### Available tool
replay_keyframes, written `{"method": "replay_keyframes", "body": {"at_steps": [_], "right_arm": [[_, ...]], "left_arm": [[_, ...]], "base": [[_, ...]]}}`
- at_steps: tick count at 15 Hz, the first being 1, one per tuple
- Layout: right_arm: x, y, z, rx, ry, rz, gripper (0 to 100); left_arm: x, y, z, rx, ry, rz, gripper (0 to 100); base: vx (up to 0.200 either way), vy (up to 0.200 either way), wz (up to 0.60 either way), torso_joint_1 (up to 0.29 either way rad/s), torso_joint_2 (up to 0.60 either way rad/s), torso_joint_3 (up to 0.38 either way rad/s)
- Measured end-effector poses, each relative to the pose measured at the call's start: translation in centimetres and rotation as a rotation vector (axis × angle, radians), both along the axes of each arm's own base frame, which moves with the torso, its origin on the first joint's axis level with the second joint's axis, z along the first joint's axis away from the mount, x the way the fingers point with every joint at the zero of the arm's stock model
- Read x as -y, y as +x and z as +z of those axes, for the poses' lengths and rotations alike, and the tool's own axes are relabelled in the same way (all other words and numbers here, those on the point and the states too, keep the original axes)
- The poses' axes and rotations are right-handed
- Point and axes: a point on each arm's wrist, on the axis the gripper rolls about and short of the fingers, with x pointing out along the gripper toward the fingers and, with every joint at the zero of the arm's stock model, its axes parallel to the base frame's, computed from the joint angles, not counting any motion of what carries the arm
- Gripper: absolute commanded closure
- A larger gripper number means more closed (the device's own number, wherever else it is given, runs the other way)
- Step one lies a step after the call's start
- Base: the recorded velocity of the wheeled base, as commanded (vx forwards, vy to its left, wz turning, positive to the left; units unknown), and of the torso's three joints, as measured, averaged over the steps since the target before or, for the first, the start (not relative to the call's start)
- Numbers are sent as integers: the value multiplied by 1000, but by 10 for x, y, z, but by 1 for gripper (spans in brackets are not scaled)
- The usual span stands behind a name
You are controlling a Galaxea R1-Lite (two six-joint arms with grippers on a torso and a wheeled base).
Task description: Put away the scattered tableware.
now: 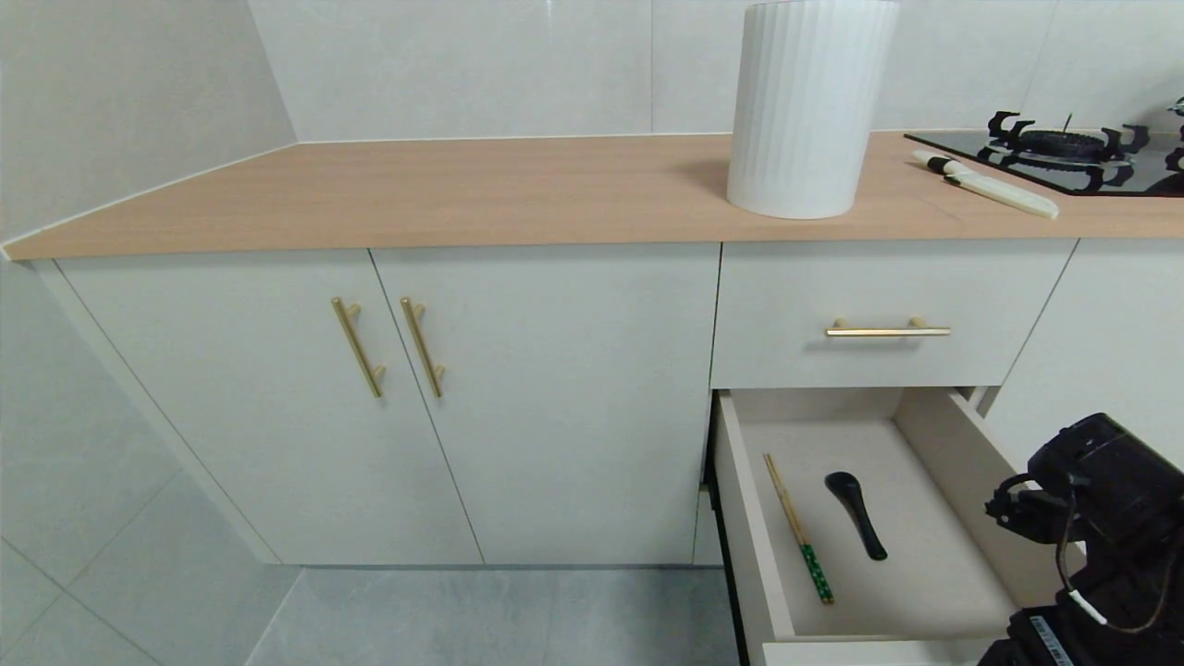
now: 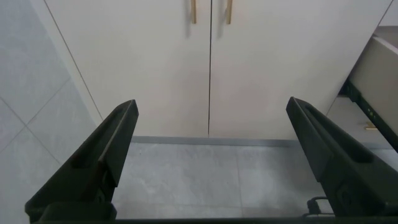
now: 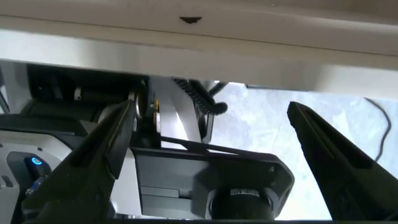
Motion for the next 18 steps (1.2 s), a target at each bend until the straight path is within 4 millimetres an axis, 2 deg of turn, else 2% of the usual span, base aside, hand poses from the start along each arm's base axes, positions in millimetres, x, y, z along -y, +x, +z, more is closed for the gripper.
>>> {"method": "replay_keyframes", "body": {"at_steps": [4,12,14,18], "right_arm": [[-3,10,-8,8,-1,-39,0],[-6,27,-10,147,-26,-57,0],[-10,41,-10,200,-13,-58,0],[-22,80,-9,252,-14,-66,0]], "left_arm": [[0,0,0,0,0,0,0],[0,0,0,0,0,0,0],[0,0,0,0,0,0,0],[0,0,0,0,0,0,0]], "base": [[0,0,0,0,0,0],[0,0,0,0,0,0],[0,0,0,0,0,0],[0,0,0,0,0,0]]}}
